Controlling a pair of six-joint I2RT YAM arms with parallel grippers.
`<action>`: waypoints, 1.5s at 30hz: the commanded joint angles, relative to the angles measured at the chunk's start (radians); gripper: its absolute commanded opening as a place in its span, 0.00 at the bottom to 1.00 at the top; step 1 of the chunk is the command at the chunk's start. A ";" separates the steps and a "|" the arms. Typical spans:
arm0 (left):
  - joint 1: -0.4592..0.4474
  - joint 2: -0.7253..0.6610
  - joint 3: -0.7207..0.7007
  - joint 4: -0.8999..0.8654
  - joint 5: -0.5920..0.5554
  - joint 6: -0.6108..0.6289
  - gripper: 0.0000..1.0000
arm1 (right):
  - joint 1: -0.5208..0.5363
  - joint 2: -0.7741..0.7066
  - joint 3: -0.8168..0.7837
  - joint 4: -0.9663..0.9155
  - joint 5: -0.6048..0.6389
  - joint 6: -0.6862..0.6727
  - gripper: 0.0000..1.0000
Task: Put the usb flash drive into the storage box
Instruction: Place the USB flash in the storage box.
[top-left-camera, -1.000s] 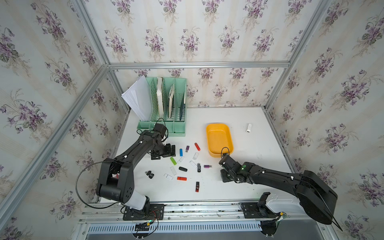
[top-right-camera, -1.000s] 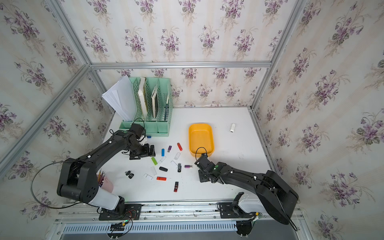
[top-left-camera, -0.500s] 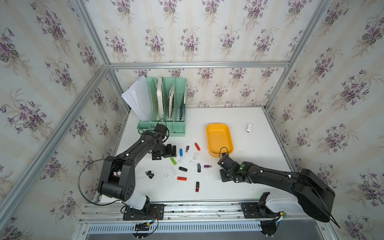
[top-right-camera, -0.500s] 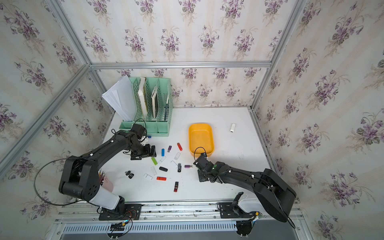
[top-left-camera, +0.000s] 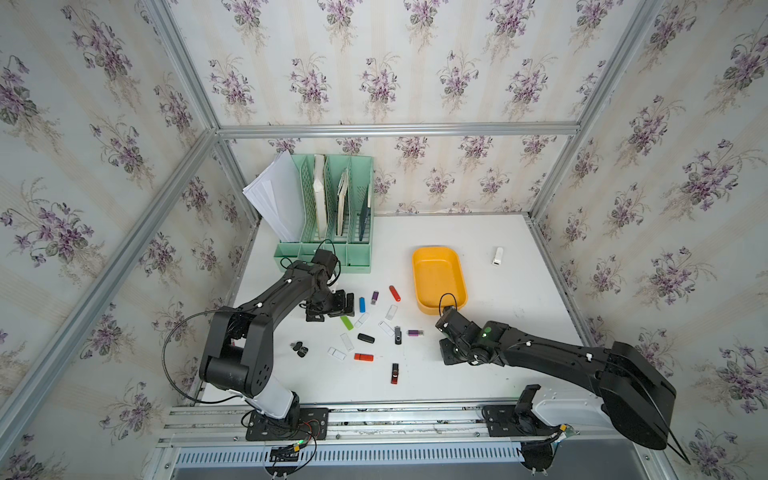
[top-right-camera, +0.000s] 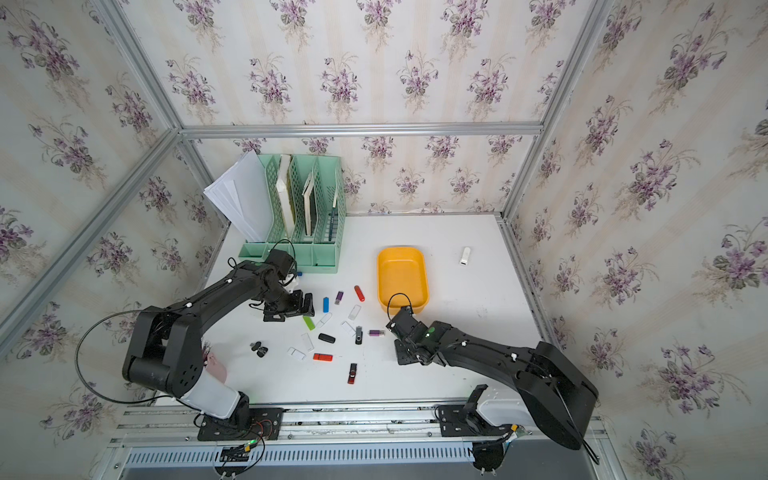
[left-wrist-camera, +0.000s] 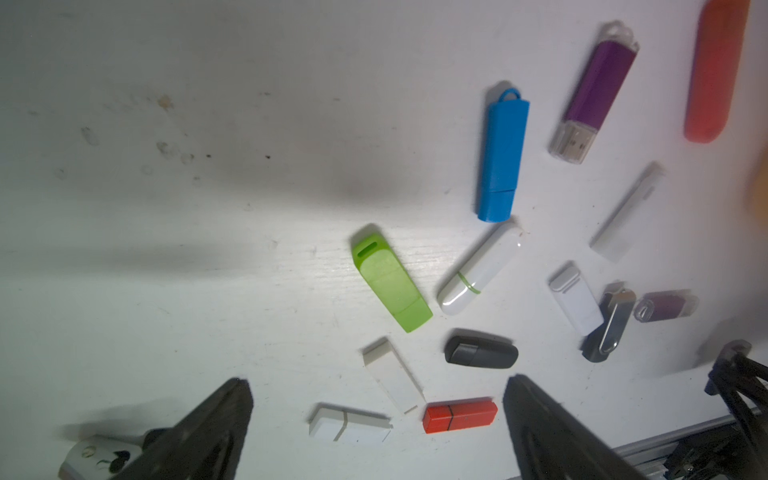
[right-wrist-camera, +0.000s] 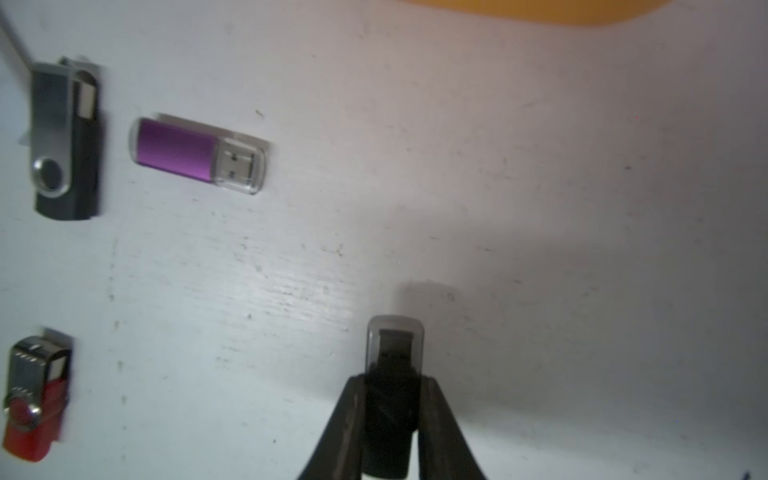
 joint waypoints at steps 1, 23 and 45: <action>-0.002 0.009 -0.003 -0.003 0.001 0.003 0.99 | 0.002 -0.042 0.063 -0.088 0.016 0.007 0.19; -0.060 0.121 0.054 -0.010 -0.087 -0.054 0.99 | -0.251 0.352 0.623 -0.074 0.078 -0.375 0.16; -0.084 0.225 0.090 -0.004 -0.114 -0.061 0.97 | -0.432 0.862 0.938 0.046 -0.031 -0.430 0.16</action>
